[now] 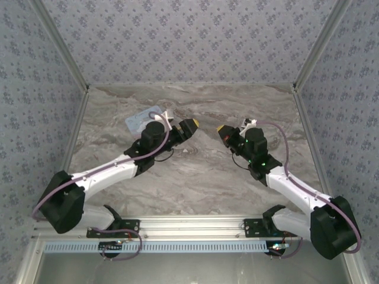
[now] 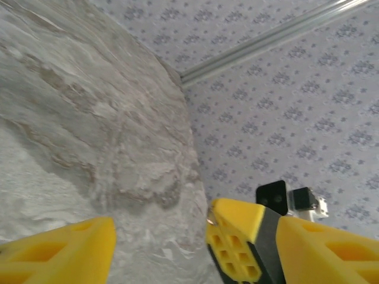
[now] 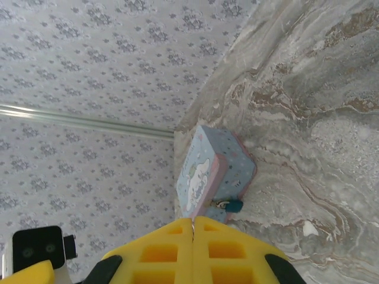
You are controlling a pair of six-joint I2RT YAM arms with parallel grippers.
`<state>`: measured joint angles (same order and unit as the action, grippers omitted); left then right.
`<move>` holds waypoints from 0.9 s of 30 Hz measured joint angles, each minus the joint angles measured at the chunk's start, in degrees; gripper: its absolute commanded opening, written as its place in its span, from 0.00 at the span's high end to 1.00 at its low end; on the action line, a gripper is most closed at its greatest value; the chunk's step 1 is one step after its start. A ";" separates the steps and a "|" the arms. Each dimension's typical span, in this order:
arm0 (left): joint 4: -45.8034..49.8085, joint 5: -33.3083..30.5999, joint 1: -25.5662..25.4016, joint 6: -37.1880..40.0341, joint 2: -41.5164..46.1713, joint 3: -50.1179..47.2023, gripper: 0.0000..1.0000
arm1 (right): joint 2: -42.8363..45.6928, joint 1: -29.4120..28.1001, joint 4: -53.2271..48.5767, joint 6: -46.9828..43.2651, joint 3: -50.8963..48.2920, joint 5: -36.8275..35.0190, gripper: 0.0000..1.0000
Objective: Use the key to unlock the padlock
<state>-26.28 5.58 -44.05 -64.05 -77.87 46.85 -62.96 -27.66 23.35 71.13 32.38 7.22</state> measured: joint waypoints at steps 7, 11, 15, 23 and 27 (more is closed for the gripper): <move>-1.09 -0.92 -2.64 -3.10 -4.33 2.99 0.42 | 0.00 -1.75 0.13 1.11 0.02 -3.26 1.00; -1.51 -0.96 -2.95 -4.61 -6.56 4.13 0.47 | 0.00 -2.27 0.11 1.36 0.02 -3.65 1.00; -2.27 -0.92 -2.99 -5.92 -8.37 4.59 0.53 | 0.00 -2.78 0.04 1.36 0.24 -3.89 1.00; -3.19 -0.87 -3.02 -7.63 -10.64 6.03 0.60 | 0.72 -3.58 -0.04 1.33 0.85 -4.52 1.00; -3.54 -0.83 -3.37 -7.85 -11.50 6.82 0.60 | 0.72 -3.74 -0.66 1.33 0.90 -4.94 1.00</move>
<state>-29.82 4.75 -47.42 -71.90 -89.36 53.67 -62.24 -31.40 22.70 72.47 33.28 2.28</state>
